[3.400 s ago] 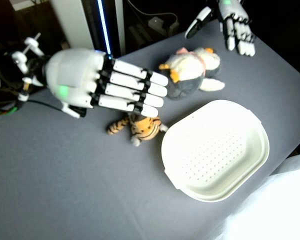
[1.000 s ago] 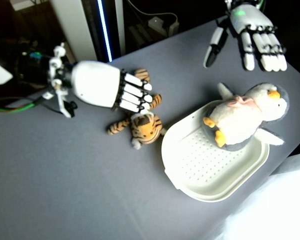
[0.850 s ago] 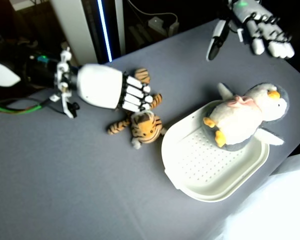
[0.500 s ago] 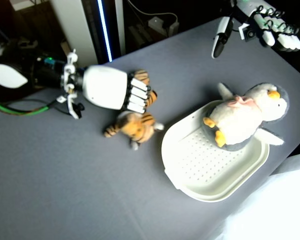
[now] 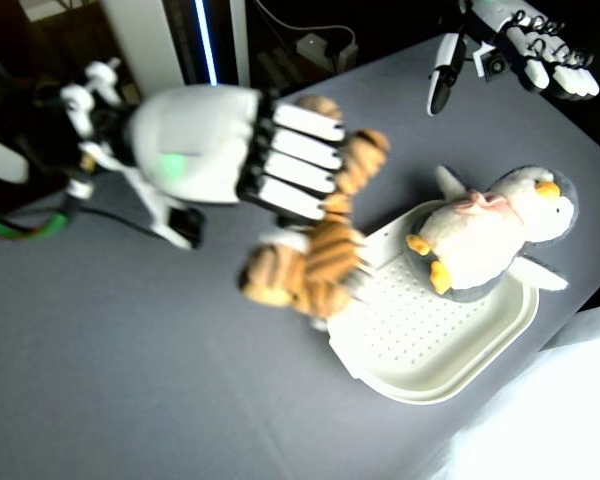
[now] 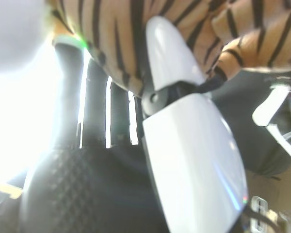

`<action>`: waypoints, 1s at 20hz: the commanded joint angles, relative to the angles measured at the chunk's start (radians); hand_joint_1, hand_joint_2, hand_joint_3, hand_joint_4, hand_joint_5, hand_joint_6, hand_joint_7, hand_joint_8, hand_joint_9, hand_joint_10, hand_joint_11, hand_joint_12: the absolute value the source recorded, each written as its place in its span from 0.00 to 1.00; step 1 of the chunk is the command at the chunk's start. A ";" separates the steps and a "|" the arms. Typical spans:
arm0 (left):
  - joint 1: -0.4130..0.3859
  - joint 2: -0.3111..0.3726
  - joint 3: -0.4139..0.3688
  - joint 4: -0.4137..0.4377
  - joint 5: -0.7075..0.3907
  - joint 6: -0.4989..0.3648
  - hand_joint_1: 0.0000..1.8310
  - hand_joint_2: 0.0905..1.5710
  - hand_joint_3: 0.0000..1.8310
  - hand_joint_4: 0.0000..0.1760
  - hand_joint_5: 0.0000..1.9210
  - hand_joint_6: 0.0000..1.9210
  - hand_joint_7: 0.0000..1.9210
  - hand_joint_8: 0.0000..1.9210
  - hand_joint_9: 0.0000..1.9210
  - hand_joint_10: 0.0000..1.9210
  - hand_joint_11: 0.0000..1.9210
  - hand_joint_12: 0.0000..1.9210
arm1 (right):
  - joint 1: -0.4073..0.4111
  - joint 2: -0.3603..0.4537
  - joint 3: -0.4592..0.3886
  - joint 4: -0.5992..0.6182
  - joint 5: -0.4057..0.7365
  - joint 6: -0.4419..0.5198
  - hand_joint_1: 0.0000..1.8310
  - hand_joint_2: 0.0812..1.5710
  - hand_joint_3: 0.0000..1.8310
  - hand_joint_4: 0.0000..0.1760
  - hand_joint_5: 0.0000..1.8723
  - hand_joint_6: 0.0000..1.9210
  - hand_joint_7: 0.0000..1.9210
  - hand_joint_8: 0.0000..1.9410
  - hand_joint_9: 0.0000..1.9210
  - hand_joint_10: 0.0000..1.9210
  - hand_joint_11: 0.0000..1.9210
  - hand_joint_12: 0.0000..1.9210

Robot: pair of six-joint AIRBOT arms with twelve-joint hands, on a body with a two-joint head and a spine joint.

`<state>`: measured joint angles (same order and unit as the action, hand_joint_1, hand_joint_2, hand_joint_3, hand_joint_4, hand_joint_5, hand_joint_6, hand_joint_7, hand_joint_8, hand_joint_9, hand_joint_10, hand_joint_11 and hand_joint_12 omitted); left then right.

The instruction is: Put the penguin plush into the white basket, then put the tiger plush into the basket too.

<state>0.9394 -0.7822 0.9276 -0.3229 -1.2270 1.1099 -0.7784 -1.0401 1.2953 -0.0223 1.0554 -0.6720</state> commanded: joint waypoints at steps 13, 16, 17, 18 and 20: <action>0.064 0.013 -0.019 0.024 -0.239 -0.099 0.51 0.47 0.00 1.00 0.00 0.00 0.00 0.00 0.00 0.00 0.00 0.00 | 0.016 0.039 -0.031 0.055 0.117 0.014 0.38 0.89 0.01 0.73 0.00 0.00 0.00 0.00 0.00 0.00 0.00 0.00; 0.129 0.018 -0.029 0.024 -0.347 -0.193 0.49 0.46 0.00 0.86 0.00 0.00 0.00 0.00 0.00 0.00 0.00 0.00 | -0.132 0.106 -0.138 0.133 0.373 0.028 0.45 0.84 0.00 0.99 0.00 0.00 0.00 0.00 0.00 0.00 0.00 0.00; 0.149 0.018 -0.029 0.024 -0.379 -0.229 0.49 0.45 0.00 0.97 0.00 0.00 0.00 0.00 0.00 0.00 0.00 0.00 | -0.180 0.125 -0.166 0.159 0.445 0.028 0.45 0.83 0.00 0.80 0.00 0.00 0.00 0.00 0.00 0.00 0.00 0.00; 0.169 0.019 -0.029 0.024 -0.419 -0.264 0.48 0.44 0.00 1.00 0.00 0.00 0.00 0.00 0.00 0.00 0.00 0.00 | -0.241 0.143 -0.193 0.198 0.538 0.028 0.50 0.77 0.00 0.92 0.00 0.00 0.00 0.00 0.00 0.00 0.00 0.00; 0.186 0.019 -0.029 0.025 -0.471 -0.301 0.44 0.42 0.00 1.00 0.00 0.00 0.00 0.00 0.00 0.00 0.00 0.00 | -0.330 0.160 -0.227 0.255 0.676 0.028 0.43 0.75 0.00 0.64 0.02 0.01 0.02 0.01 0.00 0.00 0.00 0.00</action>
<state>1.1374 -0.7639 0.9005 -0.3210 -1.5486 0.8131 -1.1278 -0.8825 1.0657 0.2188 1.5658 -0.6518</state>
